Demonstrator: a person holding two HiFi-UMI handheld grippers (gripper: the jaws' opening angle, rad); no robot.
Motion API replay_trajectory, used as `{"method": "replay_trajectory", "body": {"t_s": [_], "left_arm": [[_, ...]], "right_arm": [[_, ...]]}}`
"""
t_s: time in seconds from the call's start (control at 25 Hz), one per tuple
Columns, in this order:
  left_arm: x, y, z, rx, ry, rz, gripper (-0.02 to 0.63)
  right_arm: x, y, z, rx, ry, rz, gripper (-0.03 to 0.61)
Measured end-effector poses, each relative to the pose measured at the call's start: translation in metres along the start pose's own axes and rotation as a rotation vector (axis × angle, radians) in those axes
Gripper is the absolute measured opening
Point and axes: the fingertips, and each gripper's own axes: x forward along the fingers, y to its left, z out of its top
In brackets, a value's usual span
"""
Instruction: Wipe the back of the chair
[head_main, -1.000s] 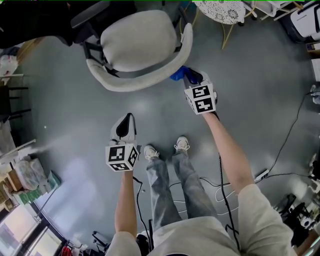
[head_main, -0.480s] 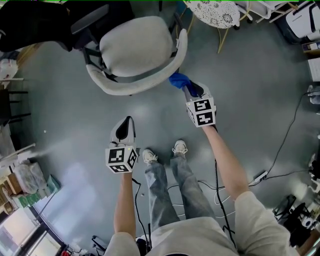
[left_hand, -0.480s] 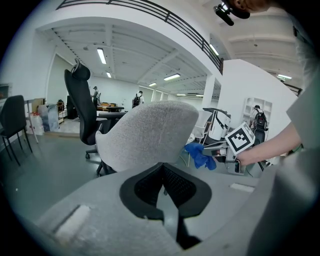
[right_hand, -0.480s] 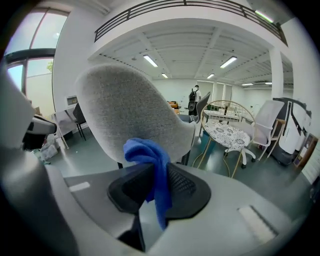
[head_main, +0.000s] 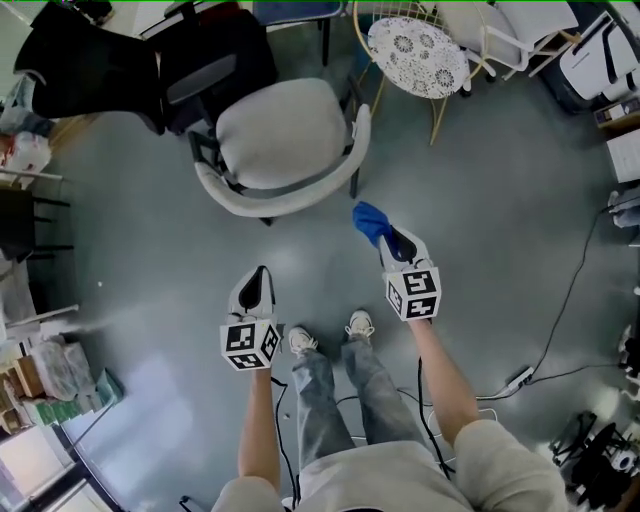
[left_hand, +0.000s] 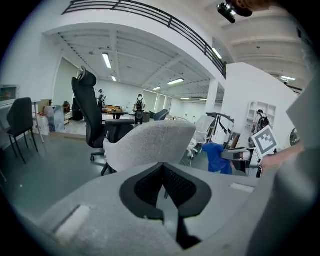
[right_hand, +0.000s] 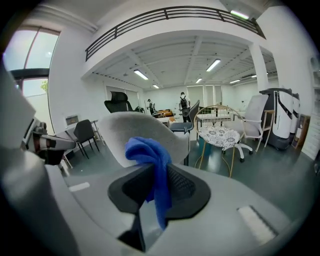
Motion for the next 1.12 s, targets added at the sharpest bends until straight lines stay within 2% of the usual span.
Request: {"method": "replay_trajectory", "body": {"t_s": [0.24,0.8,1.12], "left_arm": [[-0.038,-0.01,0.049,0.023,-0.041,0.01,0.002],[-0.116,-0.013,0.172,0.062,-0.159,0.023,0.002],[-0.154,-0.012,0.216,0.096,-0.205,0.037,0.002]], "right_arm": [[-0.048,0.027,0.051,-0.039,-0.048,0.026,0.075],[-0.115,0.059,0.202,-0.09,-0.213,0.04,0.074],[-0.148,0.075,0.247,-0.091,-0.259,0.052,0.074]]}}
